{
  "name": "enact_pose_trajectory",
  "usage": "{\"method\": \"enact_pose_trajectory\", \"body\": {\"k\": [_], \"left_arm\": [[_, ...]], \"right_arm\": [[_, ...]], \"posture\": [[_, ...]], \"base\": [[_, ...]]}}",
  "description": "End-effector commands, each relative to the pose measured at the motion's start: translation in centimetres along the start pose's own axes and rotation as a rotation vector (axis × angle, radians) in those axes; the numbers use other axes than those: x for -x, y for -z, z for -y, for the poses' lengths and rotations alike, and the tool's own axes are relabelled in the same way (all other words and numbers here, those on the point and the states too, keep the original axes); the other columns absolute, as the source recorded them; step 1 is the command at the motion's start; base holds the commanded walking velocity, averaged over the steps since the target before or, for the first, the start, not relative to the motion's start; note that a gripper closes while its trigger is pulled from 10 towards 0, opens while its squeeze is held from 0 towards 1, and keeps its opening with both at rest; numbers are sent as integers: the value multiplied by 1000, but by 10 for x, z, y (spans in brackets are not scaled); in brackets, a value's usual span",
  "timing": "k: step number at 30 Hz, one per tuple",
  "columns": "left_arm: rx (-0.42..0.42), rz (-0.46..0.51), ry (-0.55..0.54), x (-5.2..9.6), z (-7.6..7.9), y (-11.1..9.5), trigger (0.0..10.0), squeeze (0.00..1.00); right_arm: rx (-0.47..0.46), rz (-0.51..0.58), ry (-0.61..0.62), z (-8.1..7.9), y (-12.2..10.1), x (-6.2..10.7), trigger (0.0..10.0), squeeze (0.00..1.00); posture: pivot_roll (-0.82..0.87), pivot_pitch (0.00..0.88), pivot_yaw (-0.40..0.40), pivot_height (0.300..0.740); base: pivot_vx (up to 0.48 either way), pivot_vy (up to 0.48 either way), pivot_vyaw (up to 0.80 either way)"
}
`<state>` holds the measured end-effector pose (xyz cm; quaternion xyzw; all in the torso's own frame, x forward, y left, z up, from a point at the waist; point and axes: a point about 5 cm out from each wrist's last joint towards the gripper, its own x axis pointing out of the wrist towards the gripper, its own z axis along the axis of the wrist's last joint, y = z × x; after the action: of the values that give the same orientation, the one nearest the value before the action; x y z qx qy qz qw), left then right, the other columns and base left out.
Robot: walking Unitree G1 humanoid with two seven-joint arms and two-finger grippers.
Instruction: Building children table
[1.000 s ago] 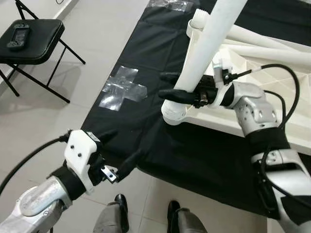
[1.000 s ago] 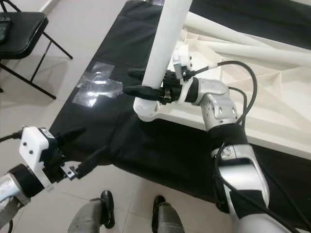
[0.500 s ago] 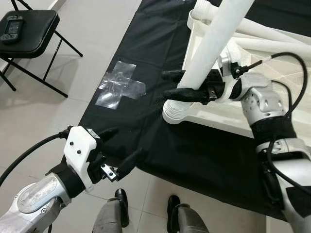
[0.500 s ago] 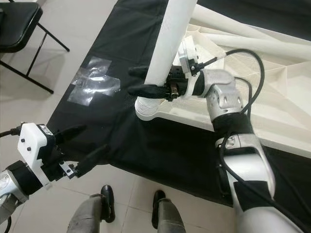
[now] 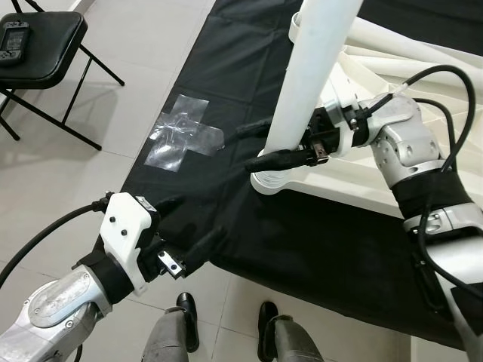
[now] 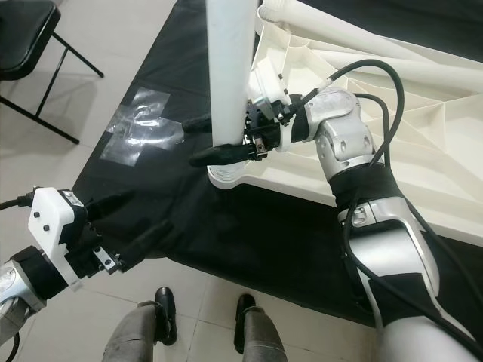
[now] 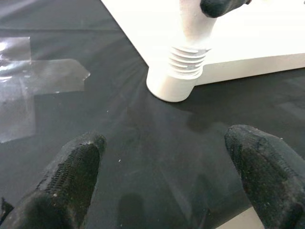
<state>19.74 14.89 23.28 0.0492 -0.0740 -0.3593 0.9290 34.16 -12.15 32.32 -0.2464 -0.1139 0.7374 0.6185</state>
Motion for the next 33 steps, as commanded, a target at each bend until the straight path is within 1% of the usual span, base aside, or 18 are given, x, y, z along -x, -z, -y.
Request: {"method": "enact_pose_trajectory", "body": {"k": [1, 8, 12, 15, 17, 19, 20, 21, 23, 24, 26, 27, 28, 29, 30, 31, 32, 33], "left_arm": [[7, -18, 33, 2, 7, 1, 10000, 0], [5, -18, 34, 1, 7, 1, 10000, 0], [5, -18, 37, 1, 6, 1, 10000, 0], [5, -19, 37, 1, 6, 1, 10000, 0], [4, -19, 37, 1, 6, 1, 10000, 0], [5, -17, 35, 0, 6, 1, 10000, 0], [5, -17, 35, 0, 6, 1, 10000, 0], [6, -17, 35, 0, 7, 1, 10000, 0], [6, -17, 35, 0, 7, 1, 10000, 0], [7, -17, 36, -1, 7, 2, 10000, 0], [11, -16, 40, -2, 7, 3, 10000, 0], [11, -16, 40, -2, 7, 3, 10000, 0], [11, -16, 41, -2, 7, 3, 10000, 0], [11, -12, 42, -3, 7, 3, 10000, 0], [11, -10, 43, -3, 7, 3, 10000, 0], [9, -10, 45, -4, 6, 4, 10000, 0], [9, -9, 46, -4, 5, 4, 10000, 0], [9, -9, 46, -4, 5, 4, 10000, 0]], "right_arm": [[-111, -78, -59, -15, 32, -5, 10000, 0], [-139, -97, -90, -23, 38, -4, 10000, 0], [-142, -104, -87, -22, 39, -4, 10000, 0], [-151, -74, -70, -19, 38, -5, 10000, 0], [-155, -59, -47, -17, 39, -5, 10000, 0], [-172, -39, 41, -14, 44, -5, 10000, 0], [-172, -39, 41, -14, 44, -5, 10000, 0], [-181, -30, 96, -14, 46, -5, 10000, 0], [-181, -30, 96, -14, 46, -5, 10000, 0], [-201, -13, 158, -17, 48, -3, 10000, 0], [-234, 17, 337, -31, 55, -5, 10000, 0], [-234, 17, 337, -31, 55, -5, 10000, 0], [-247, 21, 404, -38, 57, -7, 10000, 0], [-292, 27, 525, -47, 62, -15, 10000, 0], [-325, 28, 605, -52, 64, -19, 10000, 0], [-342, -16, 807, -61, 73, -28, 10000, 0], [-348, -51, 958, -68, 78, -31, 10000, 0], [-348, -51, 958, -68, 78, -31, 10000, 0]], "posture": [[155, 497, -76, 740], [155, 494, -71, 740], [155, 492, -69, 740], [155, 491, -69, 740], [155, 491, -69, 740], [148, 488, -75, 740], [148, 488, -75, 740], [142, 488, -77, 740], [142, 488, -77, 740], [140, 487, -77, 740], [122, 477, -88, 740], [122, 477, -88, 740], [122, 477, -88, 740], [118, 463, -95, 740], [118, 463, -95, 740], [119, 448, -91, 740], [119, 448, -91, 740], [119, 448, -91, 740]], "base": [[0, 0, 0], [0, 0, 0], [0, 0, 0], [0, 0, 0], [0, 0, 0], [0, 0, 0], [0, 0, 0], [0, 0, 0], [0, 0, 0], [0, 0, 0], [0, 0, 0], [0, 0, 0], [0, 0, 0], [0, 0, 0], [0, 0, 0], [0, 0, 0], [0, 0, 0], [0, 0, 0]]}}
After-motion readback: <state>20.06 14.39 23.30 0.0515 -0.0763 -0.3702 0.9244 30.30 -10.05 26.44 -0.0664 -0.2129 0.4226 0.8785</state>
